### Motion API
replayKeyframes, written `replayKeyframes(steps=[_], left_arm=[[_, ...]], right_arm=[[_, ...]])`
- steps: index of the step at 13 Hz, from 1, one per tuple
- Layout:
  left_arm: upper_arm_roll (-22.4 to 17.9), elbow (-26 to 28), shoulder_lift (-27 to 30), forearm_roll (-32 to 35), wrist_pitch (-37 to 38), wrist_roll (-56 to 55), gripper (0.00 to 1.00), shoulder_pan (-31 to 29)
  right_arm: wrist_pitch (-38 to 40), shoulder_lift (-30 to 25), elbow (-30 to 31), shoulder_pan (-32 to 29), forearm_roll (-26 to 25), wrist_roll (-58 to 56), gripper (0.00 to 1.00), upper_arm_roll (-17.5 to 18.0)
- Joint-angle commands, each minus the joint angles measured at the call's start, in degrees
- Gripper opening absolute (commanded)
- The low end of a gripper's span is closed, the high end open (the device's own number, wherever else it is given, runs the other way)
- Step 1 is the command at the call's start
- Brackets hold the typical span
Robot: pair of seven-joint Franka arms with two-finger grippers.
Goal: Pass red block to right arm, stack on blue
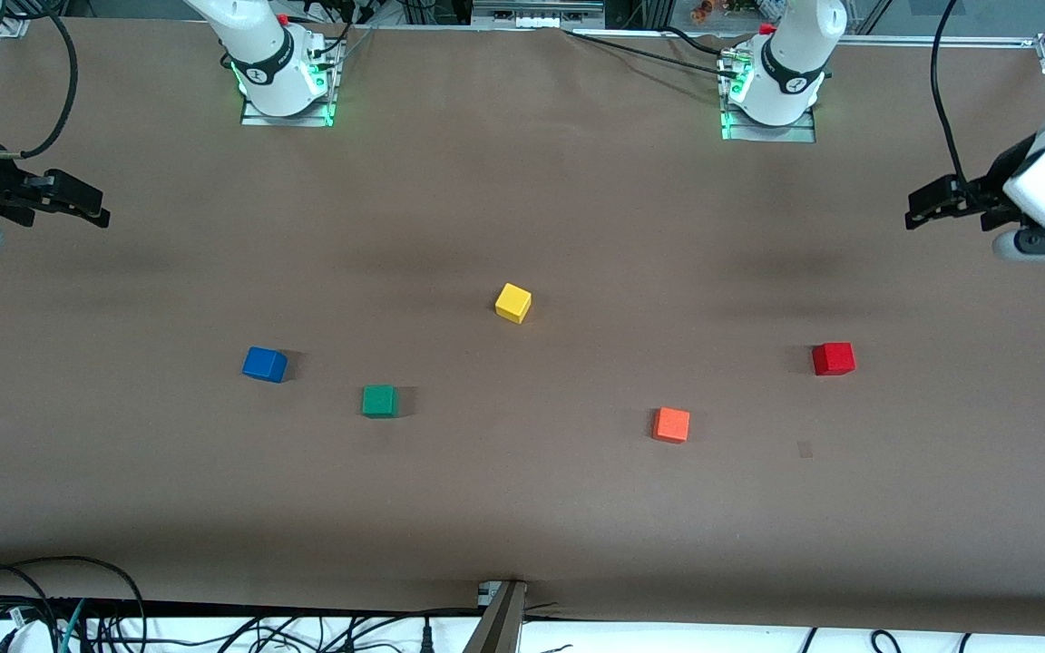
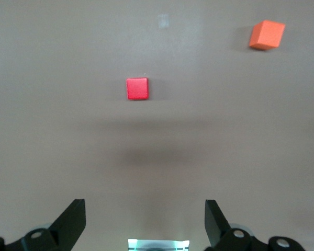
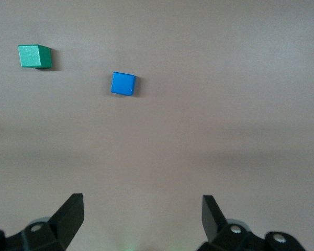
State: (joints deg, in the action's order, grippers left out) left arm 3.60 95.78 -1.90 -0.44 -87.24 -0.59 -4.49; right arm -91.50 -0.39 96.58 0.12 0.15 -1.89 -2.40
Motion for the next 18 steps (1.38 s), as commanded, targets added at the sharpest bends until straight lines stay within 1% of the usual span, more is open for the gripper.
replayKeyframes(steps=[1, 3, 4, 7, 8, 10, 12, 18], left_arm=[[0.4, -1.5, -6.2, 0.7, 0.4, -1.2, 1.0, -2.3], [0.3, -0.8, -9.7, 0.8, -3.2, -2.1, 1.0, -2.5], [0.3, 0.6, -11.2, 0.8, -6.7, -2.4, 1.0, -3.0], [0.4, 9.1, -14.3, 0.9, -21.5, -3.7, 1.0, -2.9], [0.4, 10.3, -16.5, 0.9, -25.0, -3.7, 1.0, -2.9], [0.4, 10.3, -21.3, 1.4, -30.1, -2.8, 1.0, -2.8], [0.4, 10.2, -24.3, 2.3, -32.6, -2.4, 1.0, -2.3], [0.3, 10.1, -28.7, 3.3, -38.3, 0.1, 1.0, -3.1]], right_arm=[[1.0, 0.0, -0.9, 0.0, -0.3, 0.9, 1.0, 0.2], [1.0, 0.0, -0.9, 0.0, -0.2, 0.9, 1.0, 0.1], [1.0, 0.0, -0.9, 0.0, -0.3, 0.9, 1.0, 0.1], [1.0, 0.0, -0.9, 0.0, -0.3, 0.9, 1.0, 0.2], [1.0, 0.0, -0.9, 0.0, -0.3, 0.9, 1.0, 0.2], [1.0, 0.0, -0.9, 0.0, -0.3, 0.9, 1.0, 0.2], [1.0, 0.0, -0.9, 0.0, -0.2, 1.0, 1.0, 0.2], [1.0, 0.0, -0.9, 0.0, -0.2, 1.1, 1.0, 0.2]])
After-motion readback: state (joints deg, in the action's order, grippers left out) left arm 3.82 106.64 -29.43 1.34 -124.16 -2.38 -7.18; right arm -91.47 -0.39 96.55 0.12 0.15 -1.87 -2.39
